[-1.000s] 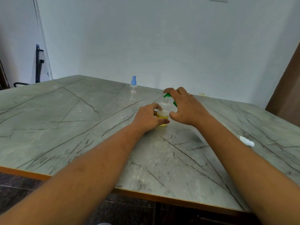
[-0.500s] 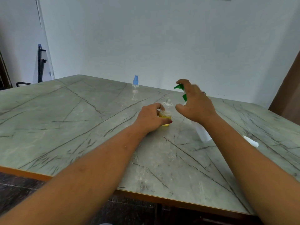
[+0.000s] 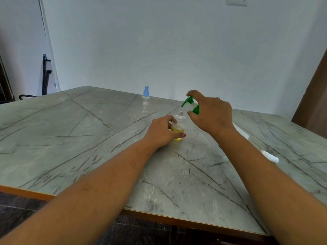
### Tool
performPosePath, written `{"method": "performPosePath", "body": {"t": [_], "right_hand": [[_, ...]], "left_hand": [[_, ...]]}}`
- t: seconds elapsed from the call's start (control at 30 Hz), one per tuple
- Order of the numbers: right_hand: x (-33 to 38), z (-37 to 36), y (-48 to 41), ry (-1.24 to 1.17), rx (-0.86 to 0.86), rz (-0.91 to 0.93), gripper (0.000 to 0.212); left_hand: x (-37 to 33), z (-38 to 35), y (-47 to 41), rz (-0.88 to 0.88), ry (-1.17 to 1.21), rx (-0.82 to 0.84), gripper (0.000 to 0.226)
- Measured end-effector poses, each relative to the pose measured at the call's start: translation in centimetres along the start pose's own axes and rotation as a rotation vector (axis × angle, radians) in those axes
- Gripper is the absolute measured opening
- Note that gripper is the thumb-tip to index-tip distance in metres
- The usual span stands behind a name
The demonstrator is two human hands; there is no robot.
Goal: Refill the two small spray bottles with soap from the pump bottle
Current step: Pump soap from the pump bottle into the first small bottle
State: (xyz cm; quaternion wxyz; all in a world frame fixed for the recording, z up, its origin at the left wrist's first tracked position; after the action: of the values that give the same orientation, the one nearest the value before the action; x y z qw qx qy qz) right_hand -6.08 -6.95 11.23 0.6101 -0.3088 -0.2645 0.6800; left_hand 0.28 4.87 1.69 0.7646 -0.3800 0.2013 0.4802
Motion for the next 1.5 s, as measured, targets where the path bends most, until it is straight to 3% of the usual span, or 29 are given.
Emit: {"method": "performPosePath", "body": {"t": [0.3, 0.47, 0.77, 0.87, 1.03, 1.13, 1.27, 1.33, 1.5], "right_hand": [[1.7, -0.2, 0.6, 0.138, -0.058, 0.12, 0.04], [1.0, 1.0, 0.4, 0.083, -0.101, 0.079, 0.037], [0.5, 0.2, 0.6, -0.014, -0.017, 0.085, 0.039], [-0.8, 0.5, 0.3, -0.17, -0.001, 0.035, 0.033], [-3.0, 0.4, 0.0, -0.71, -0.019, -0.091, 0.031], [-3.4, -0.7, 0.2, -0.787, 0.045, -0.106, 0.052], [-1.8, -4.5, 1.5, -0.7, 0.345, -0.037, 0.089], [-1.3, -5.7, 2.4, -0.55, 0.439, 0.002, 0.089], [-2.6, -4.8, 2.1, -0.471, 0.363, -0.054, 0.087]], "left_hand": [[0.2, -0.5, -0.3, 0.011, -0.011, 0.013, 0.048], [0.3, -0.4, -0.3, 0.009, 0.006, 0.011, 0.045], [0.2, -0.4, -0.3, -0.001, -0.009, 0.011, 0.047], [0.2, -0.3, -0.3, -0.007, -0.02, 0.011, 0.046], [0.1, -0.3, -0.3, -0.024, -0.018, 0.02, 0.047], [0.1, -0.1, -0.3, -0.033, -0.011, 0.012, 0.046], [0.0, 0.0, -0.1, -0.046, 0.003, -0.005, 0.047], [-0.1, 0.0, -0.1, -0.045, -0.022, -0.014, 0.049], [0.2, -0.2, -0.3, -0.021, -0.039, -0.007, 0.049]]}}
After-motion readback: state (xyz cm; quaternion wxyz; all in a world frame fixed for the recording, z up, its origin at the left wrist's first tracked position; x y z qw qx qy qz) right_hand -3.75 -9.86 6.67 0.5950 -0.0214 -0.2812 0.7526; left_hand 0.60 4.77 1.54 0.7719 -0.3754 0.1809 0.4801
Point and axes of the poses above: each hand's wrist, its own y-axis away from the middle knuckle, its own z-axis out of the back of the hand, x = y × z, the point moved 10 cm from there along -y, towards the middle knuckle, and after that the axes turned 1 degree about x, right-handed, at the moved point
